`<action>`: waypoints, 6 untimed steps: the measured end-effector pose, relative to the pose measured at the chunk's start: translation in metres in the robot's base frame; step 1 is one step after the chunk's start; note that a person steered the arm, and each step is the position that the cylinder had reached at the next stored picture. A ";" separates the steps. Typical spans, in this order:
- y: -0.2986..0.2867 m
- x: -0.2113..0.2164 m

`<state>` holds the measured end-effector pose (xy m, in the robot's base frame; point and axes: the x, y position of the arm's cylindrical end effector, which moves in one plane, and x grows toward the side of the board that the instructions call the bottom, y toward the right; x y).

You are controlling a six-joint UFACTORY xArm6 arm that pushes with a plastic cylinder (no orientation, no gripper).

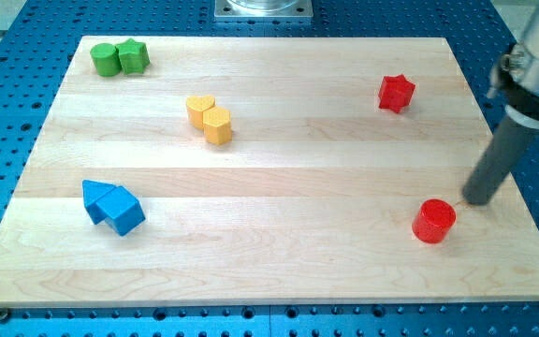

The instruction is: Push the red circle to the bottom left of the red star

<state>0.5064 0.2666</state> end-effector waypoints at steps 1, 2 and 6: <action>0.036 0.041; 0.003 0.084; -0.091 0.055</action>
